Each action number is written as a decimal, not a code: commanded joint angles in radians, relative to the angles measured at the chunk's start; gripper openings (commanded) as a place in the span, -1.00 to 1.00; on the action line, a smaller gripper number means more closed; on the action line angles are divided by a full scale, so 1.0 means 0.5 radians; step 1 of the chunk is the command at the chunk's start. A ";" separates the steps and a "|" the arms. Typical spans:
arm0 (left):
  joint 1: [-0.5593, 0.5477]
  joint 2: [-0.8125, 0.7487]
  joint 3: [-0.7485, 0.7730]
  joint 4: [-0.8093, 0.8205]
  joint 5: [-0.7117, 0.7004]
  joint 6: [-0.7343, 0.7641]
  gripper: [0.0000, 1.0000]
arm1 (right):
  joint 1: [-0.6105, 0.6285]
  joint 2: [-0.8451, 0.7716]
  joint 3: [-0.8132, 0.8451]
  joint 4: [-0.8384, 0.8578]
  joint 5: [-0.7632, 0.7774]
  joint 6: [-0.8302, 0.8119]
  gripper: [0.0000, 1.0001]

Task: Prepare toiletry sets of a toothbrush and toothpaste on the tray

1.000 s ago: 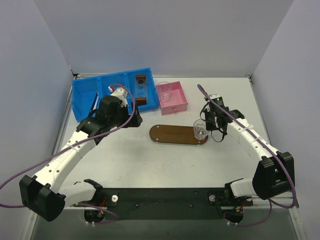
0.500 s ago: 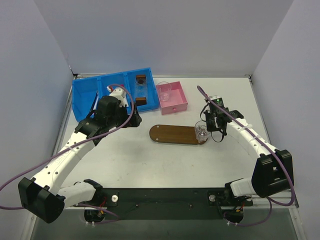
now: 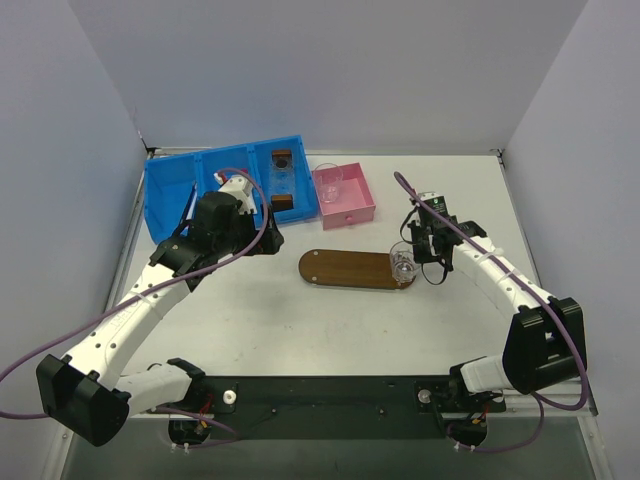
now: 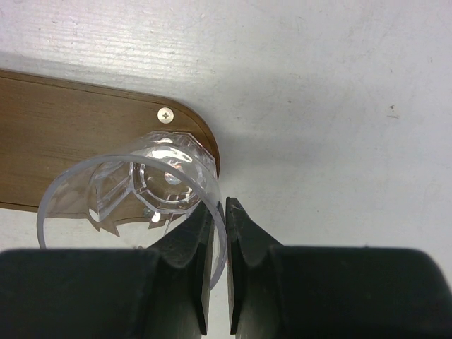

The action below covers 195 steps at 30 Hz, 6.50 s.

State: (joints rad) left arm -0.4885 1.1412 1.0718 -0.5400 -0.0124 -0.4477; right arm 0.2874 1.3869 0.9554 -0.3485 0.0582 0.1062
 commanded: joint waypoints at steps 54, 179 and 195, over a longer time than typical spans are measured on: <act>0.014 -0.012 -0.002 0.077 0.025 0.030 0.95 | -0.069 -0.074 -0.104 -0.039 0.117 0.008 -0.71; 0.014 -0.153 0.031 -0.030 -0.279 0.082 0.89 | -0.044 -0.304 0.187 0.010 0.037 0.254 -0.01; -0.035 0.904 0.930 -0.107 -0.432 0.223 0.51 | -0.007 -0.678 0.418 -0.248 -0.030 0.502 -0.09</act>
State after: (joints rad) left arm -0.5022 1.4769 1.4109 -0.5884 -0.1871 -0.3801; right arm 0.2764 1.1004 1.1587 -0.4068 0.0597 0.3054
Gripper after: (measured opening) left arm 0.771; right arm 0.458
